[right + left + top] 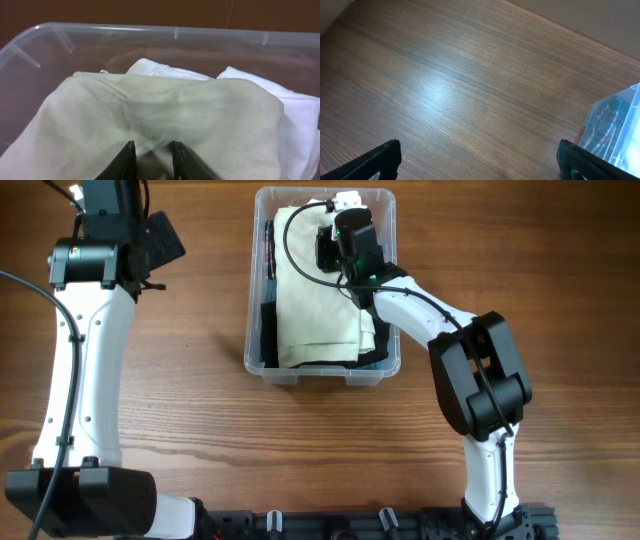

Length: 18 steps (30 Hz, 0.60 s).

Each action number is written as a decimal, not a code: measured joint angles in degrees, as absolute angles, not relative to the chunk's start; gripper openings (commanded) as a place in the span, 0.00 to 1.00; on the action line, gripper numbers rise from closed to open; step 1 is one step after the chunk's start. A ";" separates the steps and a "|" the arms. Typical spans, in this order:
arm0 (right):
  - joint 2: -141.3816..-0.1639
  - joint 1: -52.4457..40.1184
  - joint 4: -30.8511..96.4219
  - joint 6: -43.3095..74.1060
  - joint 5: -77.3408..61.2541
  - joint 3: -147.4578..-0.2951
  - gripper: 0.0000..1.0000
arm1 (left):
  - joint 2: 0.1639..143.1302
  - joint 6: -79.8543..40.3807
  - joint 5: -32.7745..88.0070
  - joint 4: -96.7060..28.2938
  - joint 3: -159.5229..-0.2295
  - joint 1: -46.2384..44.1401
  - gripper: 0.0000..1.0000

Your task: Pack container

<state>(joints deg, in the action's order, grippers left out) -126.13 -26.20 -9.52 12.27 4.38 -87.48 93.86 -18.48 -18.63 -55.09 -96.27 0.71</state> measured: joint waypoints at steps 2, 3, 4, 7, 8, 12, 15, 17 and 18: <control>-125.45 -26.20 -9.08 10.50 4.36 -87.48 0.24 | 93.86 -18.48 -18.63 -55.09 -96.27 0.71 1.00; -124.31 -26.20 -8.25 10.00 4.36 -87.48 0.27 | 93.86 -18.48 -18.63 -55.09 -96.27 0.71 1.00; -122.87 -26.20 -6.48 9.50 4.34 -87.35 0.31 | 93.86 -18.48 -18.63 -55.07 -96.27 0.71 1.00; -116.14 -26.20 -2.31 8.69 4.32 -86.70 0.41 | 93.86 -18.48 -18.63 -55.09 -96.27 0.71 1.00; -111.66 -26.20 0.71 8.34 4.21 -86.67 0.43 | 93.86 -18.48 -18.65 -55.07 -96.27 0.71 1.00; -93.73 -26.20 11.27 8.10 4.08 -86.80 0.59 | 93.86 -18.48 -18.65 -55.13 -96.27 0.71 1.00; -80.82 -26.20 18.72 7.73 4.08 -87.13 0.76 | 93.86 -18.48 -18.65 -55.13 -96.27 0.71 1.00; -74.19 -26.20 23.68 7.42 4.12 -87.20 0.87 | 93.86 -18.46 -18.68 -55.09 -96.27 0.71 1.00; -71.02 -26.20 26.70 7.64 4.12 -87.18 1.00 | 93.86 -18.48 -18.65 -55.11 -96.27 0.71 1.00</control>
